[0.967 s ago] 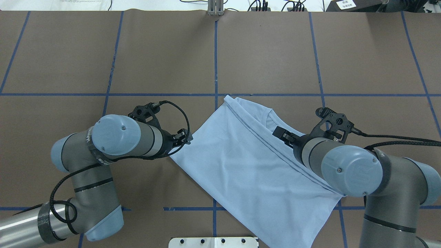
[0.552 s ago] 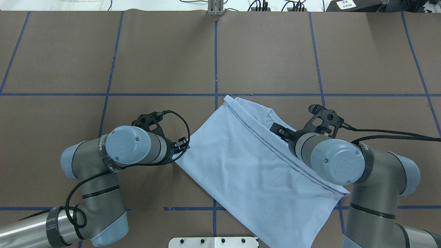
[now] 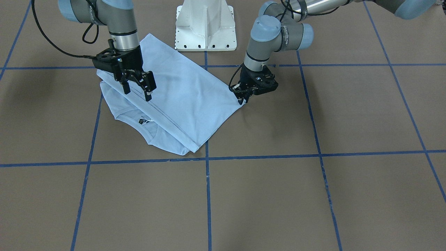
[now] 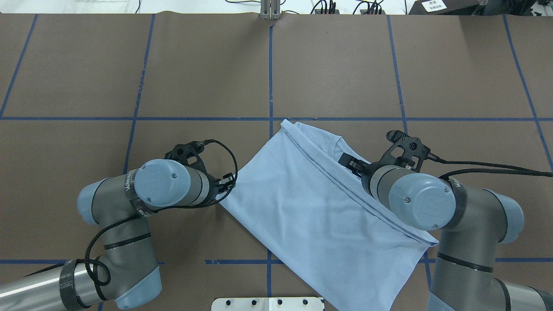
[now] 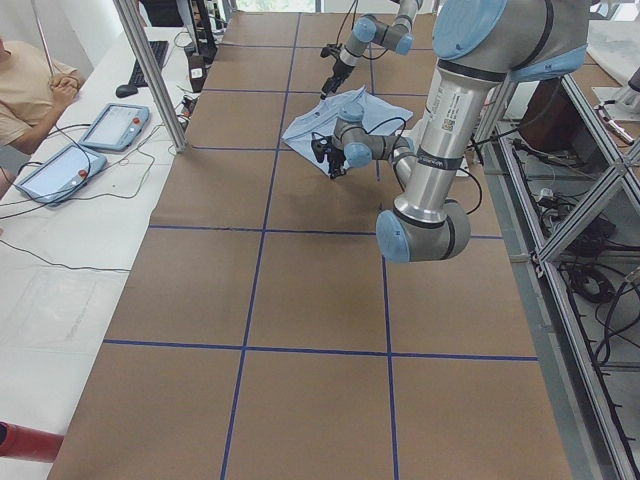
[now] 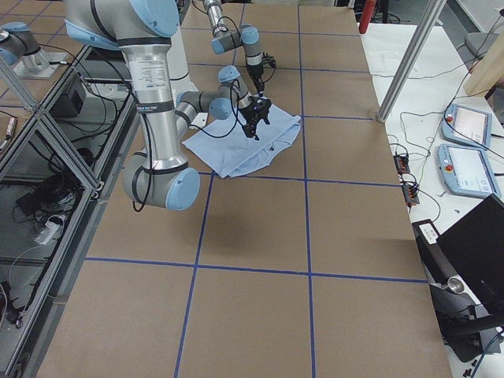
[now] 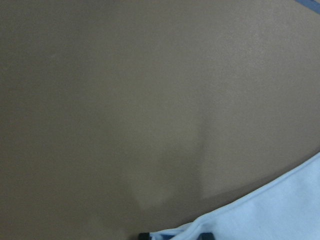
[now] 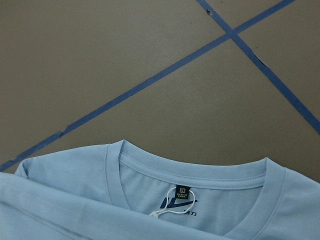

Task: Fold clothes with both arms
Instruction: 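Grasp the shirt with both grippers and rotate it upright on the table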

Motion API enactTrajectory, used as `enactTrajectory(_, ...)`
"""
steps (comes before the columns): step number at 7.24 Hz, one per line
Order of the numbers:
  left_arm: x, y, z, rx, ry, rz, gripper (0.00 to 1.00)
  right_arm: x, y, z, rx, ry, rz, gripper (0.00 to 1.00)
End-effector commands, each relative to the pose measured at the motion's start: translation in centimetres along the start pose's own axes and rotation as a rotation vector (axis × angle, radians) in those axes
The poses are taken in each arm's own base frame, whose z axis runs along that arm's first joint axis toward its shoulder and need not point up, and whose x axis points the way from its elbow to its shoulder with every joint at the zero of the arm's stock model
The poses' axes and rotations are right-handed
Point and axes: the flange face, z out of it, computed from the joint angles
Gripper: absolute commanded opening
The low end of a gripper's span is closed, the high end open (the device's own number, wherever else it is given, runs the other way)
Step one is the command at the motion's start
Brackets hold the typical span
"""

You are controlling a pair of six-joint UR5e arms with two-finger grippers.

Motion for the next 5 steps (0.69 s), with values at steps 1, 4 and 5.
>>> enactTrajectory(1,0.1,-4.4,-1.8,0.056,0.015,0.065,0.0,-1.1,-1.5,-0.4,0.005,-0.016,0.016,1.0)
enactTrajectory(4,-0.7,-21.4,-4.1,0.257,-0.027,0.198,0.0,-2.7,-5.9,3.1,0.018,-0.055,0.021,1.0)
enactTrajectory(5,2.5,-26.8,-2.4,0.309,0.011,0.171,0.0,-3.2,-6.9,5.6,-0.007,-0.113,0.04,1.0)
